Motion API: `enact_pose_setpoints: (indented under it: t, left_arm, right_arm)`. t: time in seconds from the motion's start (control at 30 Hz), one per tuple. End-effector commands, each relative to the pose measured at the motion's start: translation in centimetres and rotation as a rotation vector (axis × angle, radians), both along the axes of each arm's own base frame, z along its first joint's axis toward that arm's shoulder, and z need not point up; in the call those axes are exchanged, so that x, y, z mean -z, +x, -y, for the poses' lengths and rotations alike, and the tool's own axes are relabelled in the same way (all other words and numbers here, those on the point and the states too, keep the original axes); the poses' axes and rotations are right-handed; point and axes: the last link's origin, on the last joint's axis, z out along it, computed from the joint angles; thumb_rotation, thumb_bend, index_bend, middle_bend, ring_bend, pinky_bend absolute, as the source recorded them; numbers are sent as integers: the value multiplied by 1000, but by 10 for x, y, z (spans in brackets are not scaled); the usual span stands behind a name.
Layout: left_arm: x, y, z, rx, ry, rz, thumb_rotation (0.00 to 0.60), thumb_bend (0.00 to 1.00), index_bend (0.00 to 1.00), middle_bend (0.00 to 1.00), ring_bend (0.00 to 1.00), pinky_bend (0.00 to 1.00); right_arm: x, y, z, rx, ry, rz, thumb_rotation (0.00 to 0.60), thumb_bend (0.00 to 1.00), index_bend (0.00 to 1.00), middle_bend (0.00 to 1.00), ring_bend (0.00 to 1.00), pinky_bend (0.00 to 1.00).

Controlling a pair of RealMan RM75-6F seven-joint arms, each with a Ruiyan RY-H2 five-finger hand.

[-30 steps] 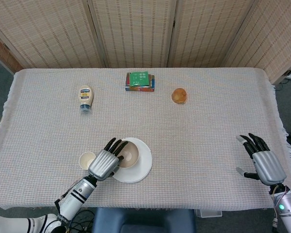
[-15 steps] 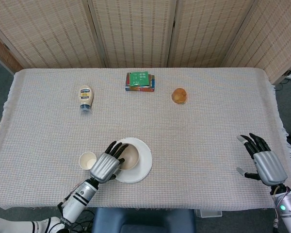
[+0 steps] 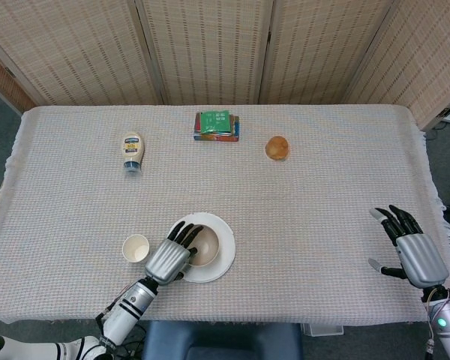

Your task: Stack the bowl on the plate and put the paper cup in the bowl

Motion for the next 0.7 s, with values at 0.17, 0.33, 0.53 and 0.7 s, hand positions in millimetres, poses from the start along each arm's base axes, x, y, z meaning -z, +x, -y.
enact_pose_setpoints:
  t: [0.17,0.33,0.53,0.7]
  left_arm:
    - [-2,0,-1,19,11,15,600,257,409,66,0,57]
    - [-9,3,3,31,22,25,600,223,357,52,0,57]
    - [-37,7,9,66,85,-25,600,222,328,44,0,57]
    - [-63,8,14,57,121,-94,600,222,306,44,0,57]
  right_arm:
    - [0,0,0,3,-3,-2,600,171,91,107,6,77]
    - [-1,0,0,7,-10,2,600,171,91,107,6,77]
    - [-1,-1,0,9,-14,0,600,171,91,107,5,77]
    - [1,0,0,7,-10,-4,600,171,91,107,6,77]
